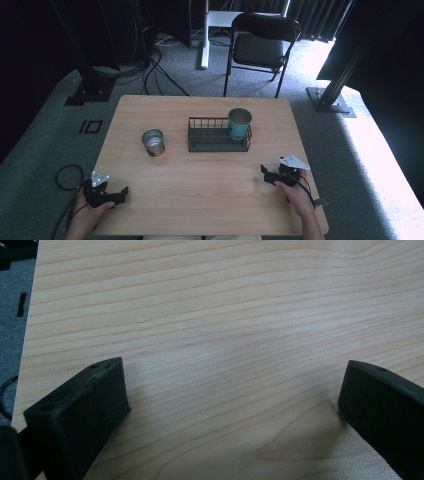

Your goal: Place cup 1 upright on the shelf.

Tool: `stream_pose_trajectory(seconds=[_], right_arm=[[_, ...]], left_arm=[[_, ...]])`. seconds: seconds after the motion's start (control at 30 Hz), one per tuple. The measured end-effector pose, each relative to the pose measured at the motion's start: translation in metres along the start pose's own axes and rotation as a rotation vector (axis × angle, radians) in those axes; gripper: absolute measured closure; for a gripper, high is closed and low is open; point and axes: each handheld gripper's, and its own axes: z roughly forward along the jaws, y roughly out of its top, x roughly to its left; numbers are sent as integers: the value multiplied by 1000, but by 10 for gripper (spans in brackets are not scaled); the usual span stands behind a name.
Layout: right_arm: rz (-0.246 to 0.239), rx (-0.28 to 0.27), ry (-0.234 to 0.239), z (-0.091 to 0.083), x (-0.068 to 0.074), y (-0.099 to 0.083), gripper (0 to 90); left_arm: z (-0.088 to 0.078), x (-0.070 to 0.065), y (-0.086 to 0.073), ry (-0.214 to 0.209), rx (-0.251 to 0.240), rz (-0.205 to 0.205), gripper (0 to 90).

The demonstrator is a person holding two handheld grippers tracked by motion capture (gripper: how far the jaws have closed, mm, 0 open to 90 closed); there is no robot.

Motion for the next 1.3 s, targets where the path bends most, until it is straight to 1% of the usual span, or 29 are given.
stream_pose_trajectory(seconds=[0.1, 0.2, 0.27, 0.37, 0.47, 0.57, 0.67, 0.73, 0.77, 0.8, 0.83, 0.9, 1.3], right_arm=[[0, 13, 9, -6, -3, -3, 112], [13, 22, 16, -10, -5, -7, 112], [2, 32, 18, -13, -6, -11, 112], [3, 43, 24, -17, -9, -16, 113], [-11, 65, 29, -19, -10, -21, 112], [-11, 90, 35, -19, -10, -25, 113], [-8, 92, 32, -19, -10, -26, 112], [-18, 119, 31, -18, -11, -26, 112], [-18, 119, 31, -18, -11, -26, 112], [-29, 136, 37, -17, -10, -26, 113], [-39, 198, 59, -15, -9, -27, 114], [-30, 203, 66, -14, -9, -27, 113], [-30, 204, 67, -14, -10, -27, 113]], left_arm=[[0, 0, 0, 0, 0, 0, 4], [0, 0, 0, 0, 0, 0, 4], [0, 0, 0, -1, -1, 0, 4], [0, 0, 0, -1, -1, -1, 4], [0, 0, 0, 0, -1, -1, 4], [0, 0, 0, 0, -1, -1, 4], [0, 0, 0, 0, -1, -1, 4], [0, 0, 0, -1, -1, -1, 4], [0, 0, 0, -1, -1, -1, 4], [0, 0, 0, -1, -1, -1, 4], [0, 0, 0, 0, -1, -1, 4], [0, 0, 0, 0, -1, -1, 4], [0, 0, 0, 0, 1, 0, 5]])
